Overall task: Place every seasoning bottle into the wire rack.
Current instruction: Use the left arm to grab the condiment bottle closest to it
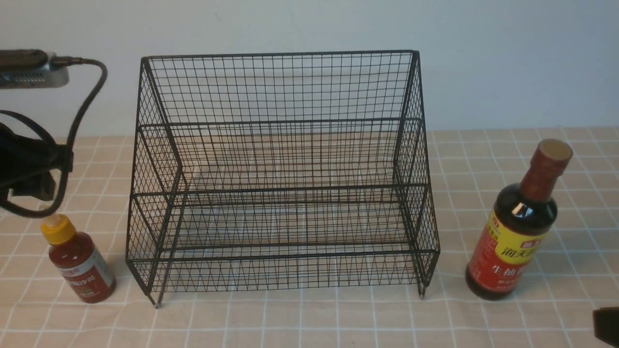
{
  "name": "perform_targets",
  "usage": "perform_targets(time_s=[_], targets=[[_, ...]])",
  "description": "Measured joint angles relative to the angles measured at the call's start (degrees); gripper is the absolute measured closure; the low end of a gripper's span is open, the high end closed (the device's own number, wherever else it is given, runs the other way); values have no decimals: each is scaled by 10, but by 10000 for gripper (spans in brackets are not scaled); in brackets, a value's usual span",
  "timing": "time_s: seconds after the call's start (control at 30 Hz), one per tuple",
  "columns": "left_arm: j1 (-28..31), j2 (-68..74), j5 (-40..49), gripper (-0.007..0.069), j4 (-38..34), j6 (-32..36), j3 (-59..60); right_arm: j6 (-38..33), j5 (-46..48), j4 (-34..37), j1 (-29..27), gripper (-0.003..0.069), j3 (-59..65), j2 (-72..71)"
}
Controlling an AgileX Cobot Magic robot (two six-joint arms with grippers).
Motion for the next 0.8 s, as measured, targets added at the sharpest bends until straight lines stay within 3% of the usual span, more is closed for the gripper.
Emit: perform_targets(time_s=[0.13,0.3,0.53,0.57,0.6,0.63,0.8], targets=[[0,46,-1,4,-1,0,0,0,2,0,0,671,0,0],[0,94,-8,-22,-1,0,0,0,4,0,0,671,0,0],[0,149,-13,111,-1,-1,0,0,14,0,0,671,0,0],[0,152,-13,187,0,-1,0,0,17,0,0,671,0,0],[0,152,-13,209,1,-1,0,0,17,0,0,671,0,0],[0,152,-13,307,7,-1,0,0,19,0,0,671,0,0],[-1,135,24,338,47,-1,-8,-5,23,-1,0,671,0,0]])
